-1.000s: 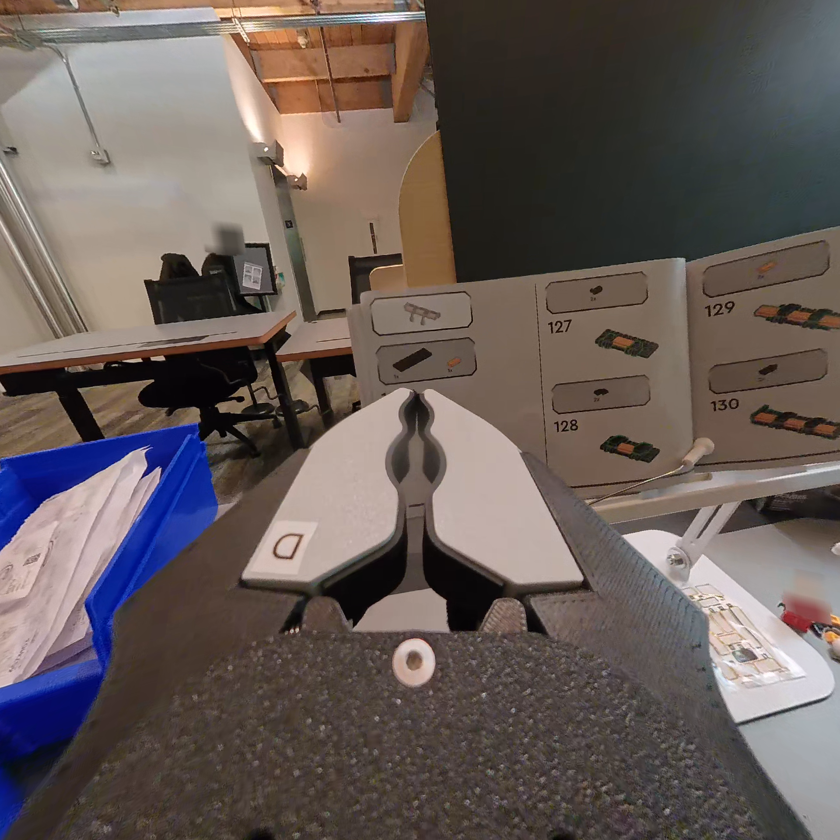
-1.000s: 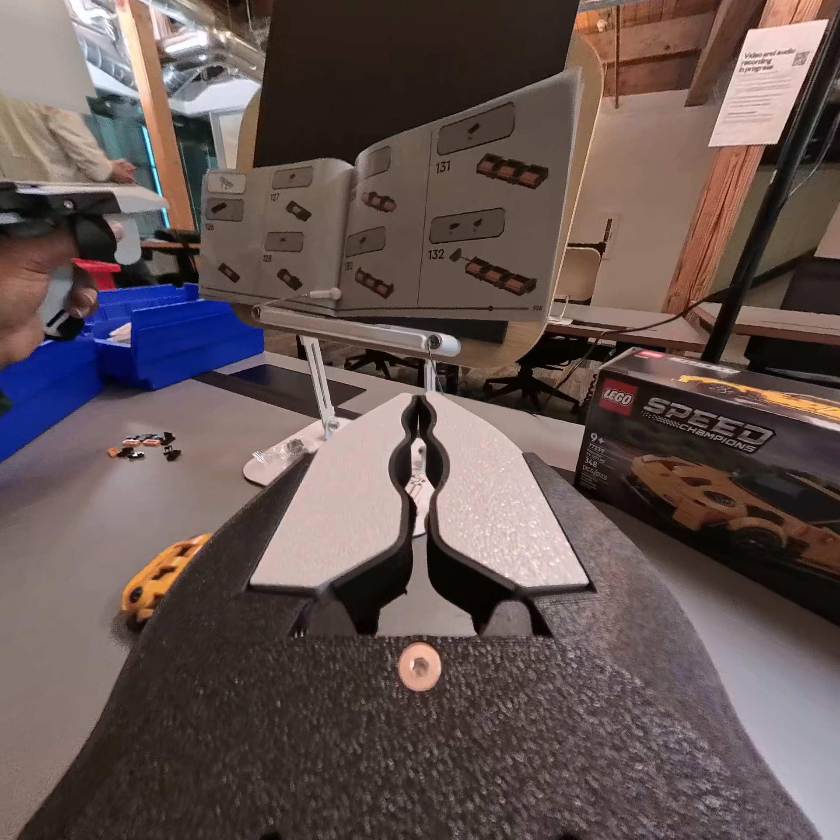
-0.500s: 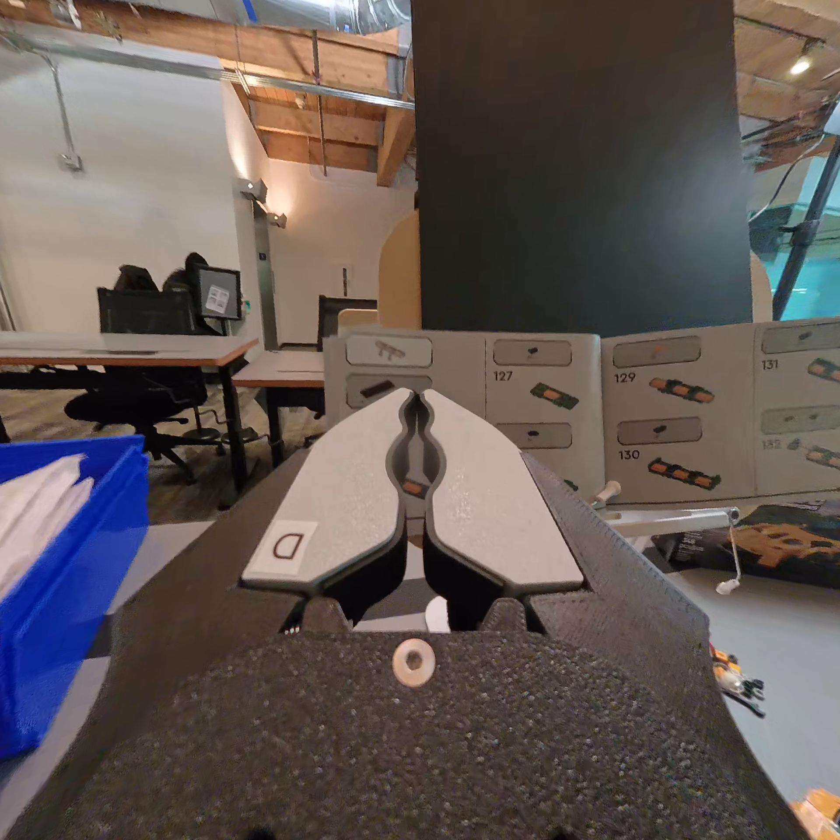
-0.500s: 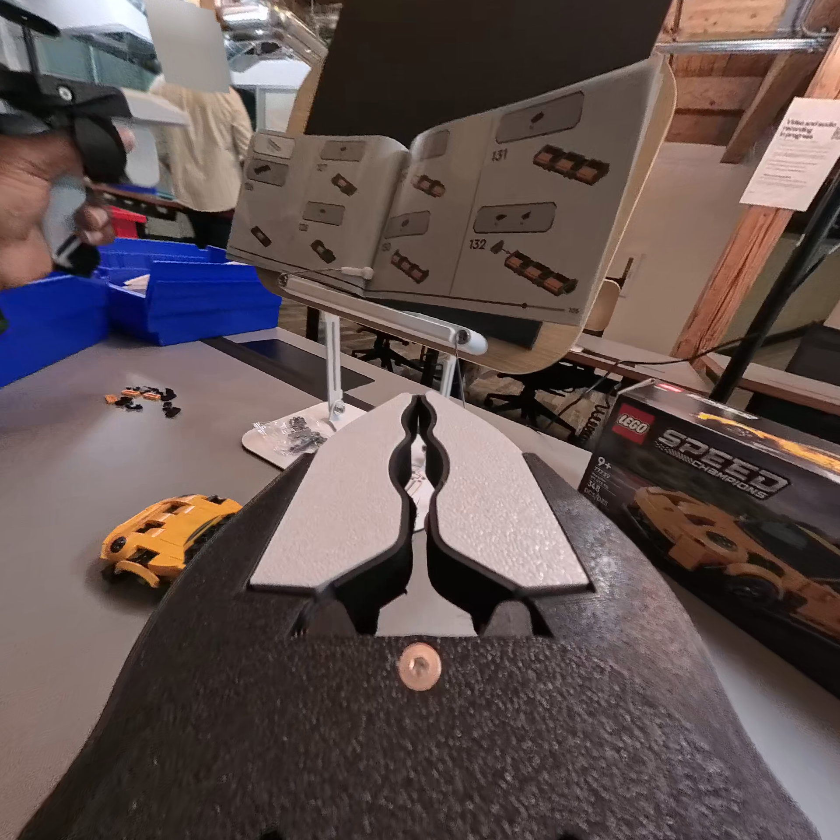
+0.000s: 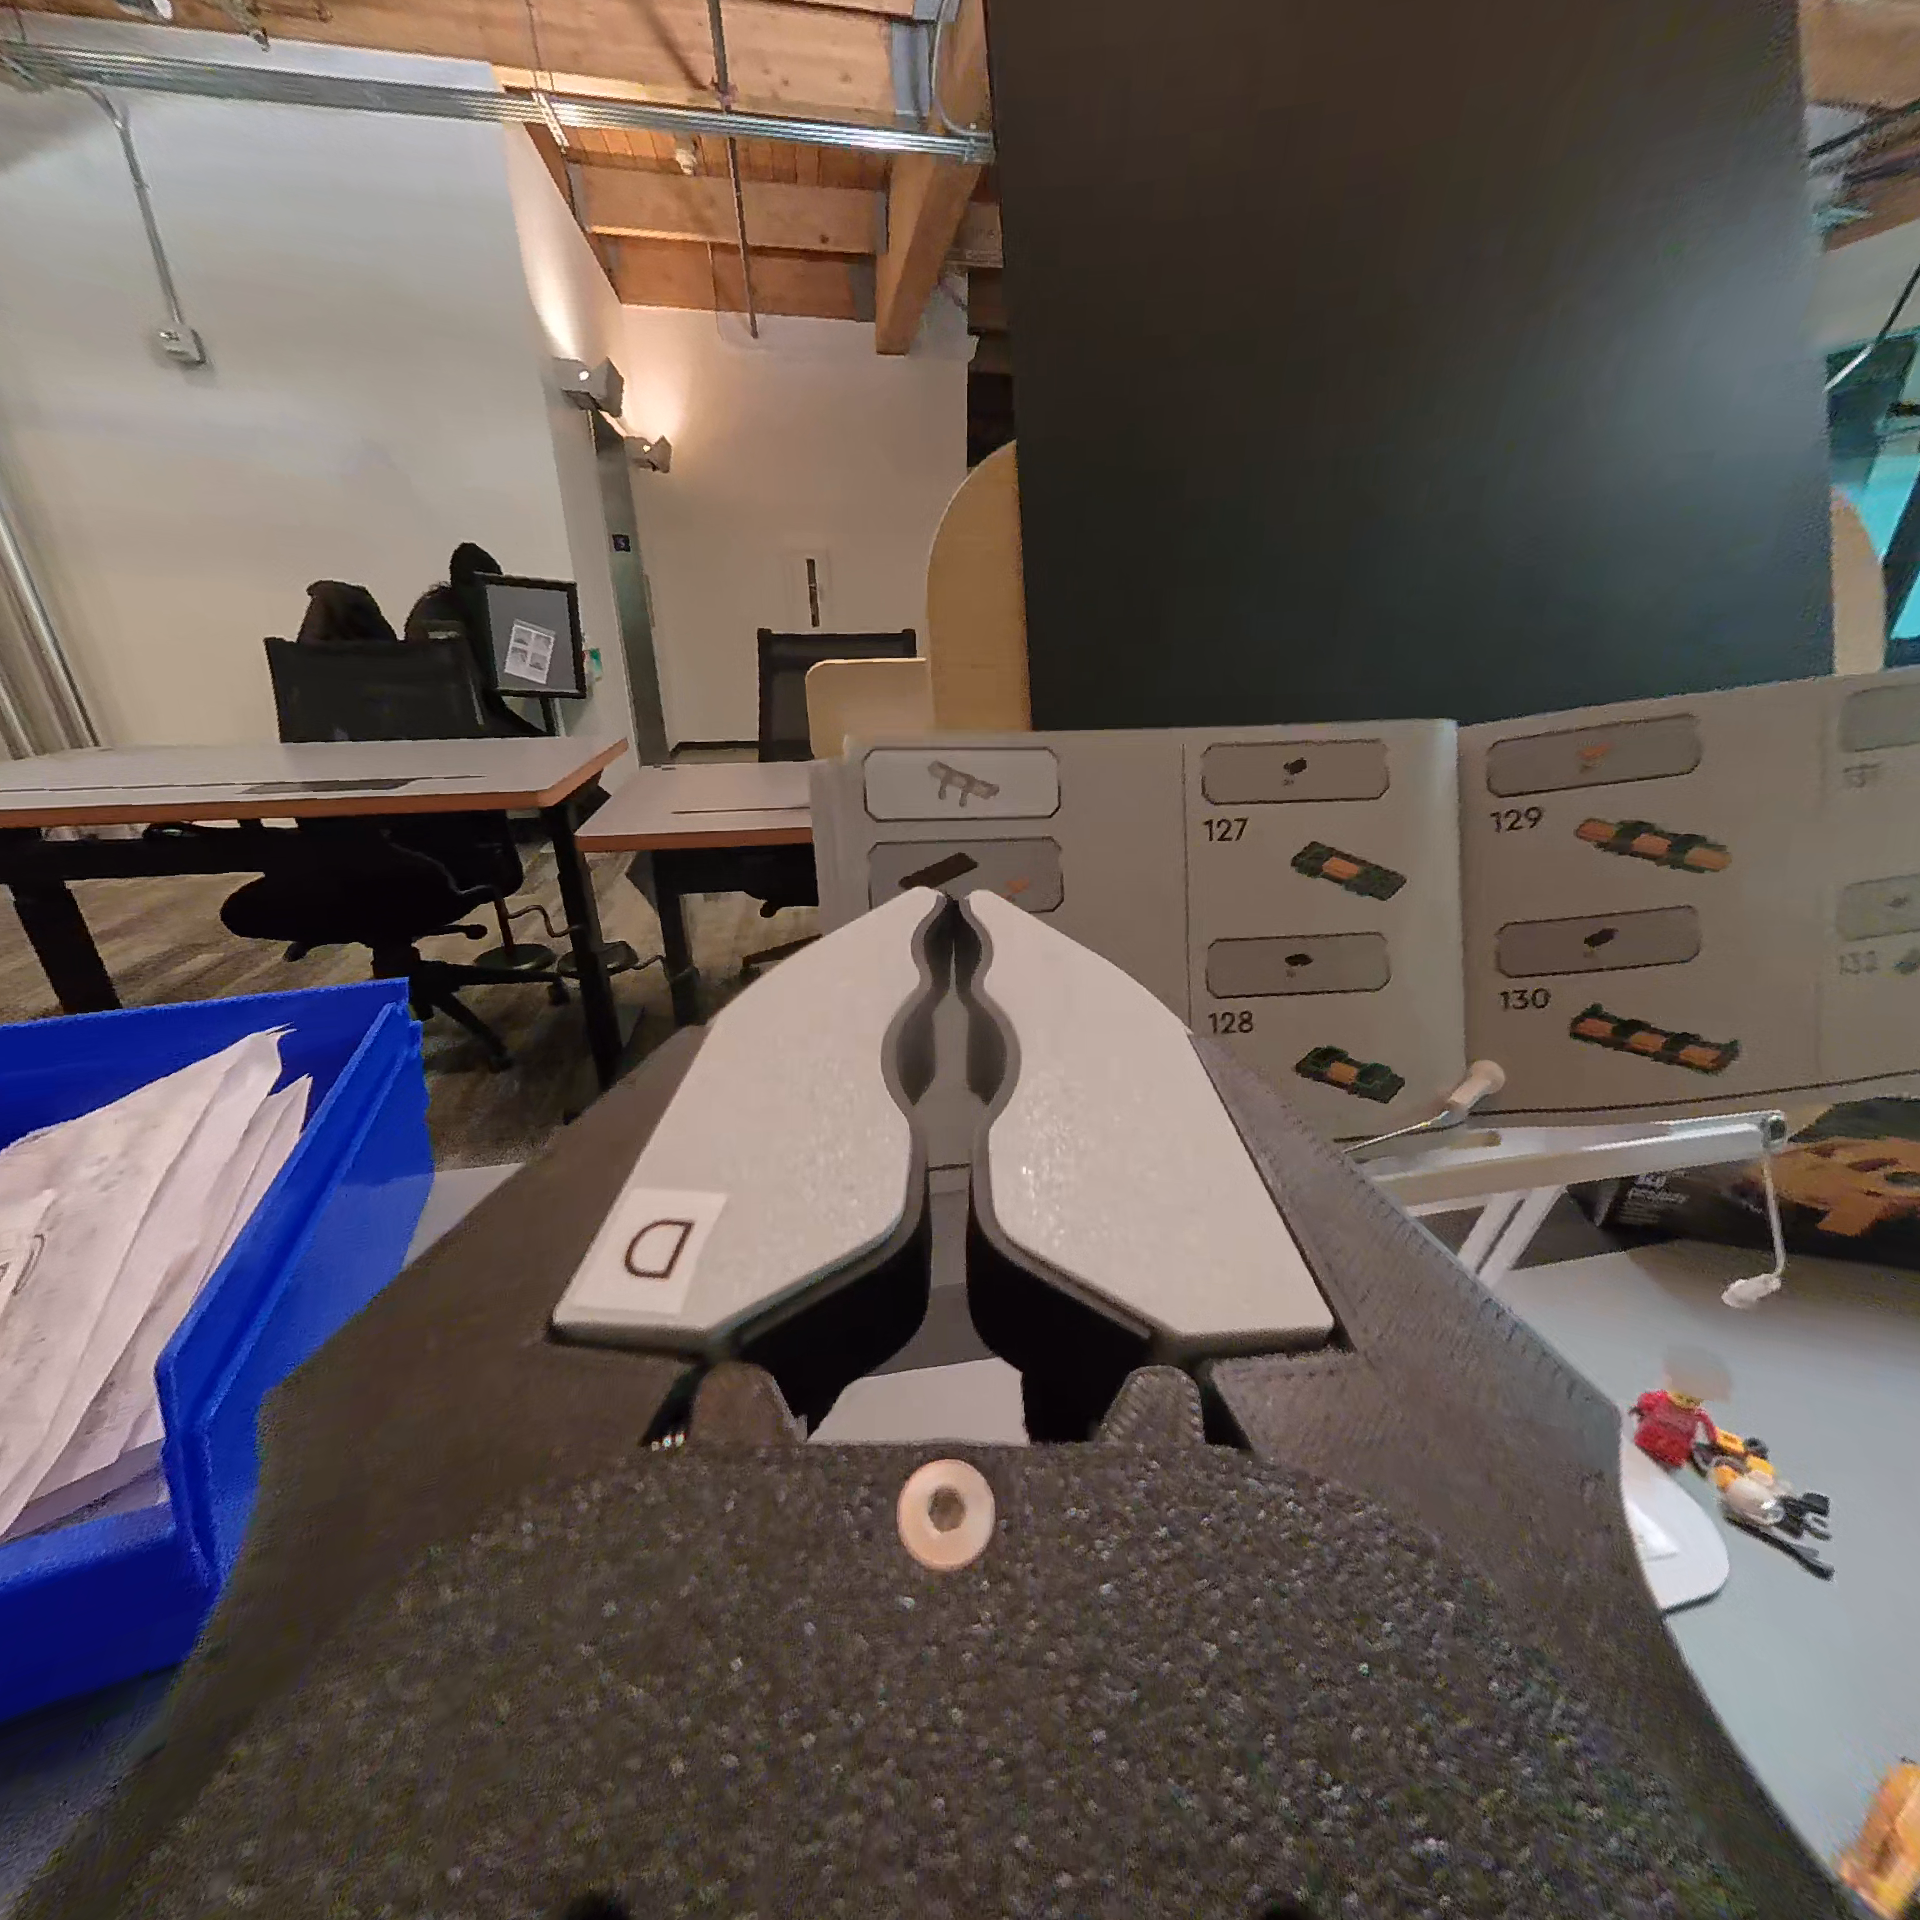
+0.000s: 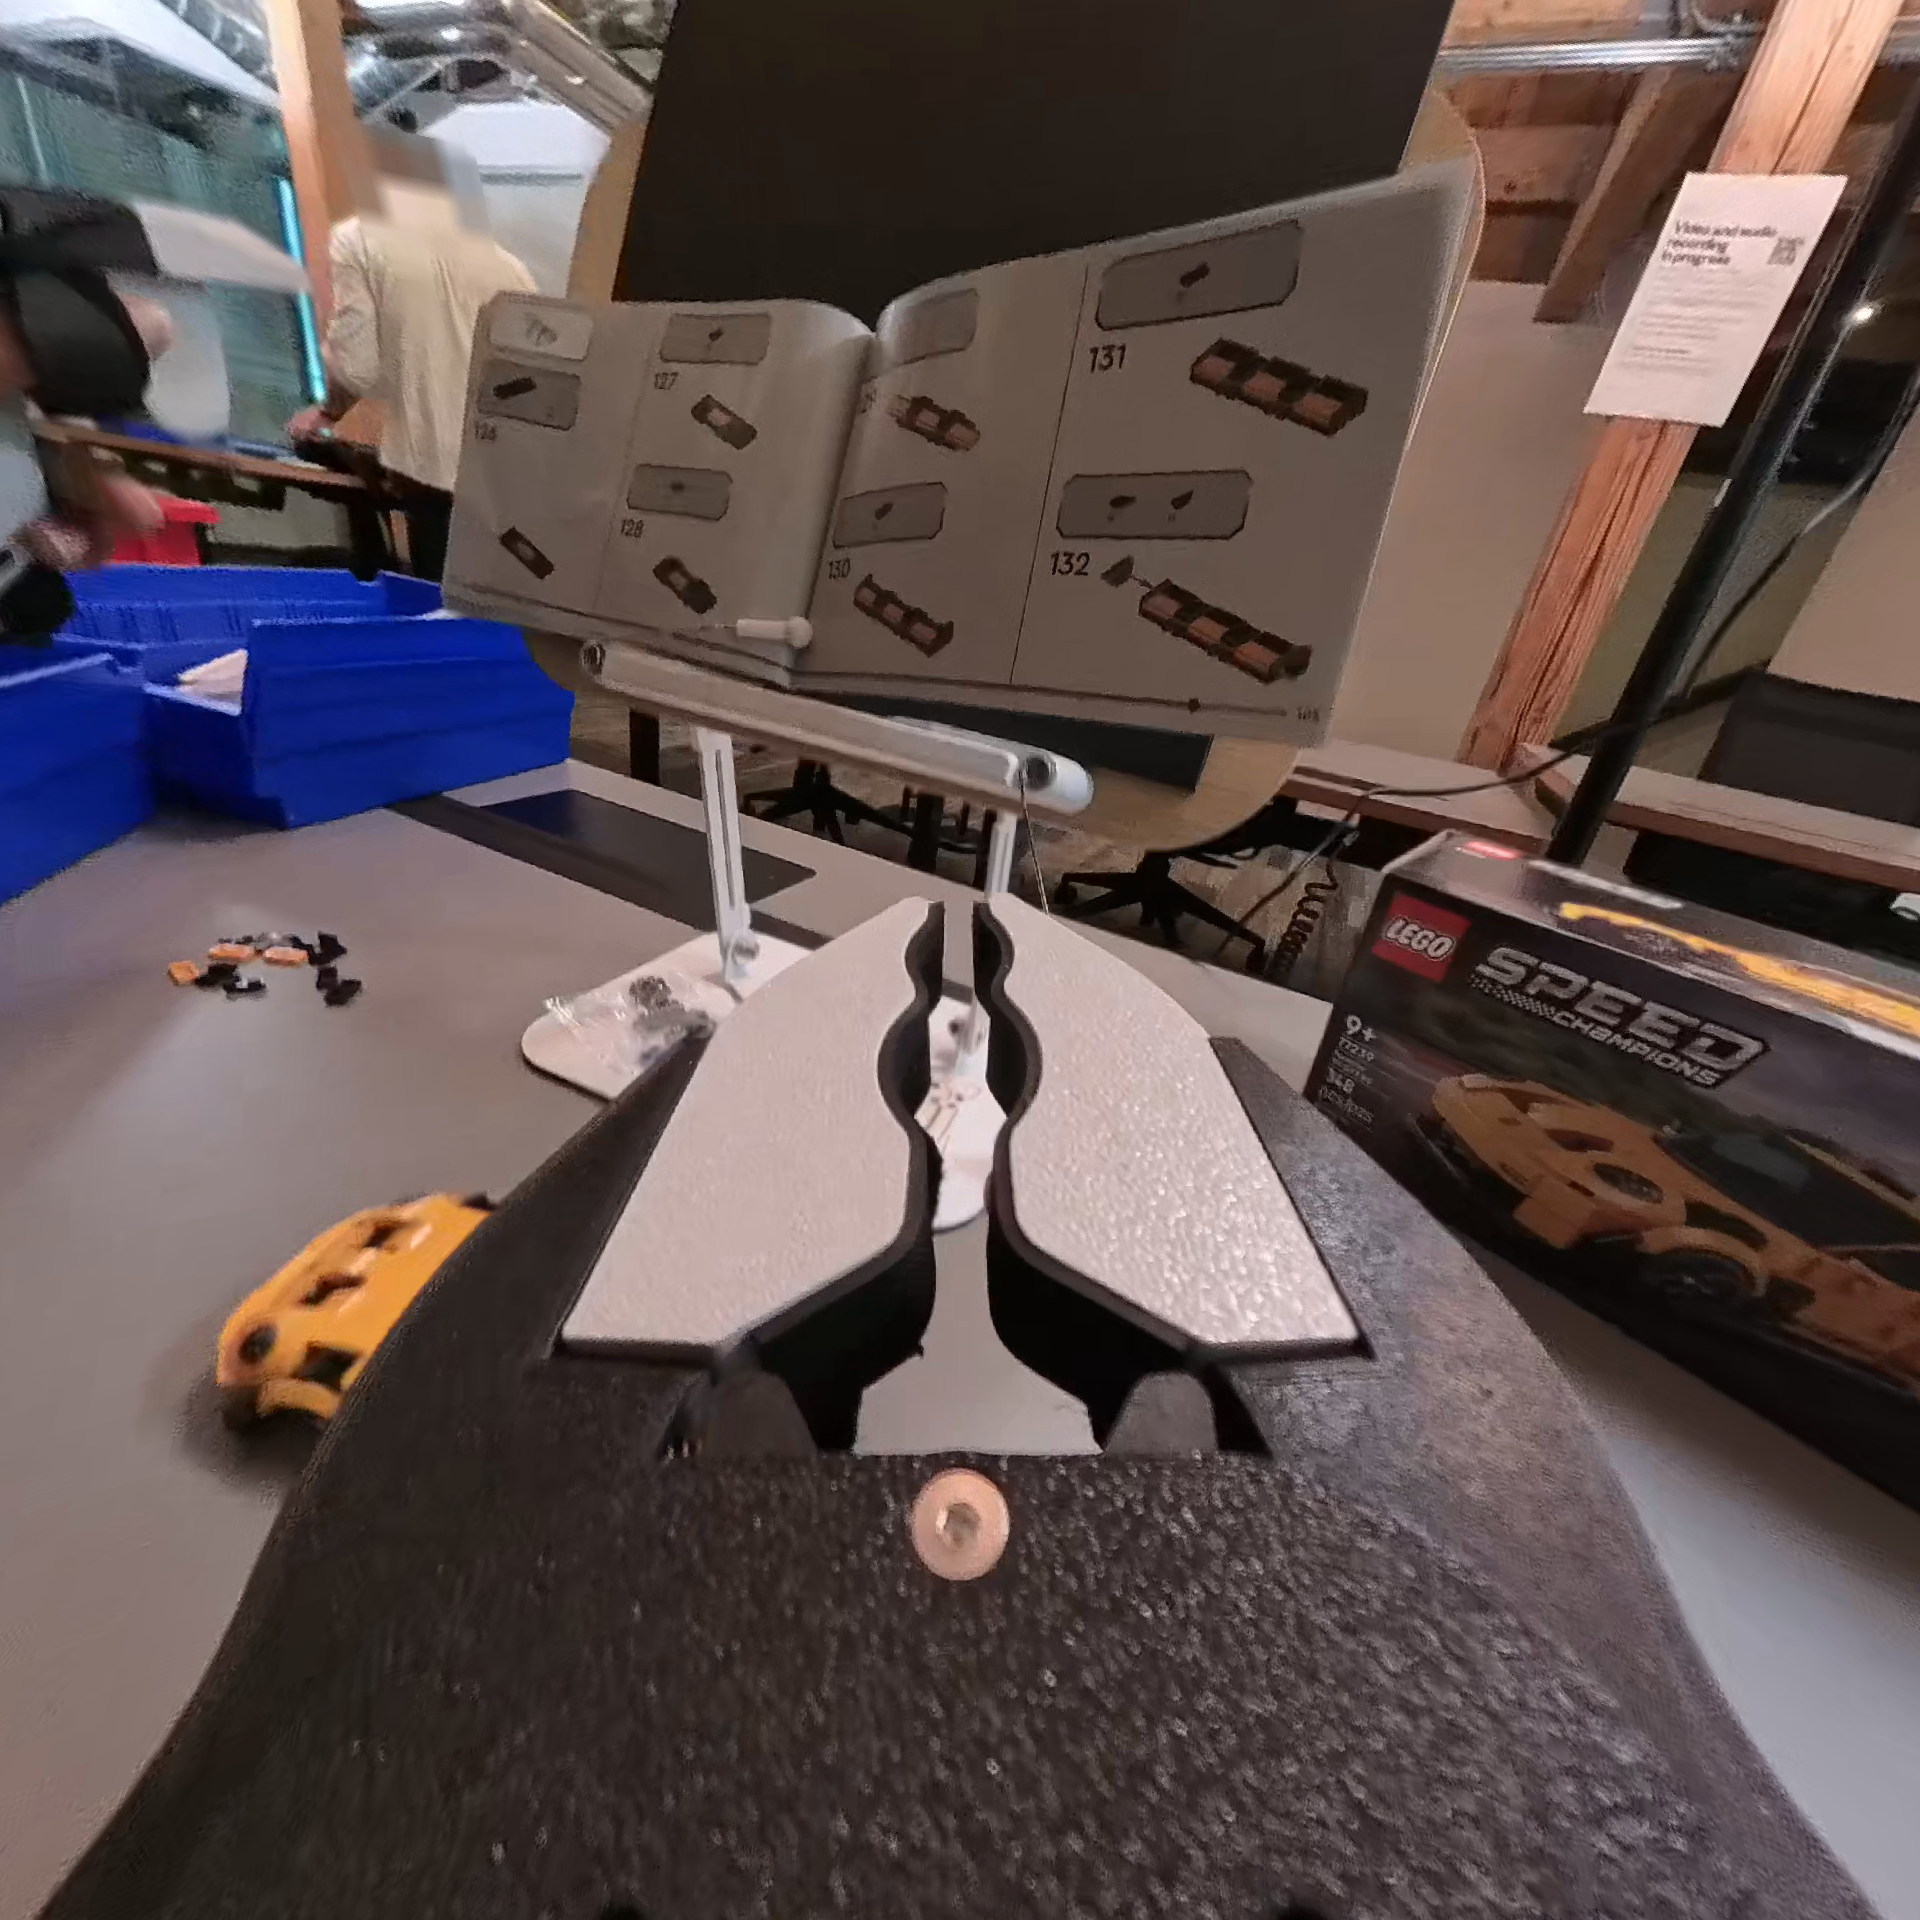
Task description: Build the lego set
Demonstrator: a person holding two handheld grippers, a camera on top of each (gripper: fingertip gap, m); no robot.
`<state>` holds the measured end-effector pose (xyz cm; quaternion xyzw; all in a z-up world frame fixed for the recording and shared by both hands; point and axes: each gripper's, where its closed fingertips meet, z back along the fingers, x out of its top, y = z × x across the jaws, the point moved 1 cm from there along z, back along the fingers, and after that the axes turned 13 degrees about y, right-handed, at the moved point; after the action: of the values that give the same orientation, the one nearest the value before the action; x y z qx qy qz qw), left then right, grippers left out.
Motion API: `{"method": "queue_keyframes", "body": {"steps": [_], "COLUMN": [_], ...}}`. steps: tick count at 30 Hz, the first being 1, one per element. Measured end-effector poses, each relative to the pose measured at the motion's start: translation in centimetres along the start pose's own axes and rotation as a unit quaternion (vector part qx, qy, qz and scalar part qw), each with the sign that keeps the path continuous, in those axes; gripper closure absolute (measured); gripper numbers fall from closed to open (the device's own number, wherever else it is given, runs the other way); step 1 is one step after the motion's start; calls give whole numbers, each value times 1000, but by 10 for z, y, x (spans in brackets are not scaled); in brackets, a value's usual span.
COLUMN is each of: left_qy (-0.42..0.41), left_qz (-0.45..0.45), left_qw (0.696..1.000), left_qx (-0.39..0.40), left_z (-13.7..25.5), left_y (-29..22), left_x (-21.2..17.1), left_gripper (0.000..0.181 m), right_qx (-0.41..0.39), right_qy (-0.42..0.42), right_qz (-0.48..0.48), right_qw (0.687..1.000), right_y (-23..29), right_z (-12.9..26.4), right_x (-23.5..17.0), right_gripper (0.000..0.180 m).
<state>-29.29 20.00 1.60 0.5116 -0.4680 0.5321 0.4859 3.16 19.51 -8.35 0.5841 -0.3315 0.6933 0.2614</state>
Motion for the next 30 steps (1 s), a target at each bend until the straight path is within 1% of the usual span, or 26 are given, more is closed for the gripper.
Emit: {"method": "queue_keyframes", "body": {"steps": [5, 7, 9, 13, 18, 21, 24, 30], "left_qy": [23, 28, 31, 34, 29, 29, 33, 29], "left_qz": [-7, -13, -23, -49, -59, -60, -65, -58], "left_qw": [1000, 999, 999, 998, 998, 998, 997, 998], "left_qx": [-17, -18, -19, -13, -6, 0, 6, 1], "left_z": [-9, -12, -15, -20, -25, -27, -26, -17], "left_y": [-6, -9, -12, -18, -25, -26, -23, -13], "left_x": [-13, -17, -20, -27, -35, -39, -39, -24], "left_gripper": [181, 181, 181, 181, 181, 181, 181, 181], "right_qx": [-3, 8, 16, 14, -4, -6, -6, 12], "right_qy": [-36, -47, -47, -25, -45, -46, -39, -25], "right_qz": [-15, -32, -39, -13, -32, -44, -43, -25], "right_qw": [999, 998, 998, 1000, 998, 998, 998, 999], "right_y": [5, 10, 13, 6, -21, -29, -27, -9], "right_z": [-10, -15, -21, -22, -11, -10, -14, -20], "right_x": [49, 59, 53, 25, 34, 34, 30, 21], "right_gripper": [180, 180, 180, 180, 180, 180, 180, 180]}}
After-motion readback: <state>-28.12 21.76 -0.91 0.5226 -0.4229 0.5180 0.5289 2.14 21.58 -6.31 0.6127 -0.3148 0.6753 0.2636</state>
